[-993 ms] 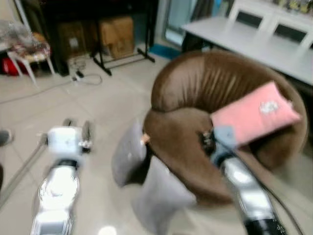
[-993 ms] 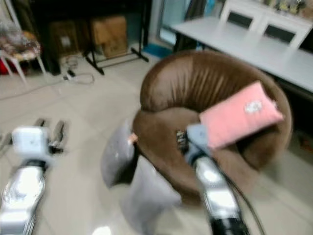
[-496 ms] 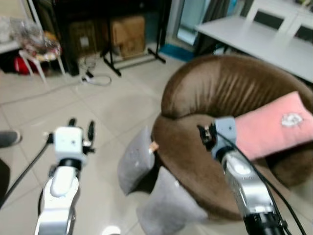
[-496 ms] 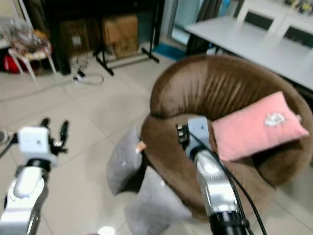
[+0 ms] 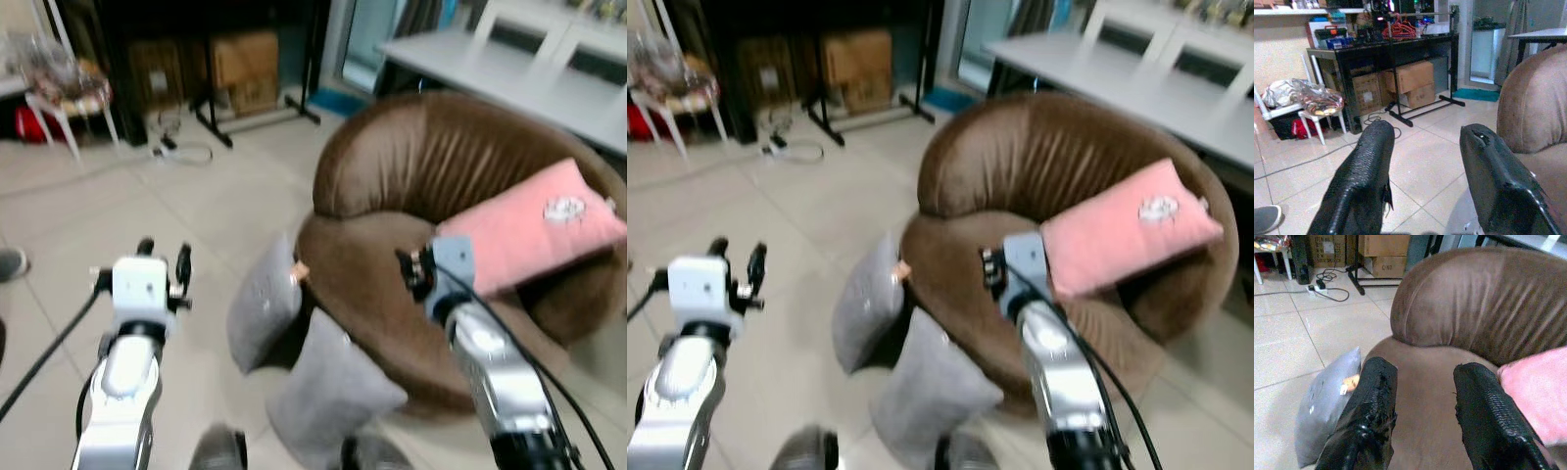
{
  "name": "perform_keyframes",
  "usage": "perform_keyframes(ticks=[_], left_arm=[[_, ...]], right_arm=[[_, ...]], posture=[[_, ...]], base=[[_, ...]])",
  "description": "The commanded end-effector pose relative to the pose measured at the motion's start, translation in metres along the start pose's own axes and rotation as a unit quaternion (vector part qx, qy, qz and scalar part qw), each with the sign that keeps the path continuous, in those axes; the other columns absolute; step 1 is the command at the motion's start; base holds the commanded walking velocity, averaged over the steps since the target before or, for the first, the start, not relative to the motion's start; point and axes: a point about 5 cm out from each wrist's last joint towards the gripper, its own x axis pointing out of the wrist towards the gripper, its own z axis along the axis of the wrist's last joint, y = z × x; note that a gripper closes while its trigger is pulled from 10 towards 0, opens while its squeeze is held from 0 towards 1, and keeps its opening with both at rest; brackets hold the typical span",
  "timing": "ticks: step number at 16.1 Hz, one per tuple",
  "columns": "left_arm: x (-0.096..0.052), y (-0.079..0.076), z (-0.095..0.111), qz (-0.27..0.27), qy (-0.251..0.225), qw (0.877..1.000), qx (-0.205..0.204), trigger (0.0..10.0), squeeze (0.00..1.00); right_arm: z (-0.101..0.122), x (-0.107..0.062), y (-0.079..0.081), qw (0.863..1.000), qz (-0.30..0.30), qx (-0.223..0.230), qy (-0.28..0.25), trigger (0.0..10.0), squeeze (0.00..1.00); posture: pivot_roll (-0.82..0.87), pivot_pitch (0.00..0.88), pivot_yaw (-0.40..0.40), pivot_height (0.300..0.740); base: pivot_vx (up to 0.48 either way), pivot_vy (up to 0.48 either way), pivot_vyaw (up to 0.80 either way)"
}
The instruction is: Move the pillow to the sofa from floor
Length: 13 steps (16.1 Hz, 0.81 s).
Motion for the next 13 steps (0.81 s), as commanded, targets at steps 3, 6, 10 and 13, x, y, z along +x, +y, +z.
perform_keyframes(ticks=[3, 6, 10, 13], left_arm=[[0.0, 0.0, 0.004, 0.007, -0.01, 1.0, -0.006, 10.0, 0.0], [0.001, -0.001, 0.003, 0.003, -0.01, 1.0, -0.002, 10.0, 0.0], [0.002, -0.001, 0.003, 0.002, -0.016, 1.0, 0.009, 10.0, 0.0], [0.003, -0.003, 0.004, -0.009, -0.021, 1.0, 0.004, 10.0, 0.0]], right_arm=[[0.007, -0.001, -0.004, 1.0, -0.006, -0.012, -0.003, 10.0, 0.0], [0.009, -0.001, -0.004, 1.0, -0.004, -0.014, -0.001, 10.0, 0.0], [0.004, -0.002, -0.008, 1.0, -0.002, -0.016, 0.01, 10.0, 0.0], [-0.001, -0.001, -0.01, 1.0, -0.003, -0.019, 0.019, 10.0, 0.0]], posture=[[0.05, 0.0, -0.113, 0.611], [0.05, 0.0, -0.11, 0.611], [0.05, 0.0, -0.108, 0.611], [0.04, 0.0, -0.085, 0.611]], base=[[0.0, 0.0, 0.0], [0.0, 0.0, 0.0], [0.0, 0.0, 0.0], [0.0, 0.0, 0.0]])
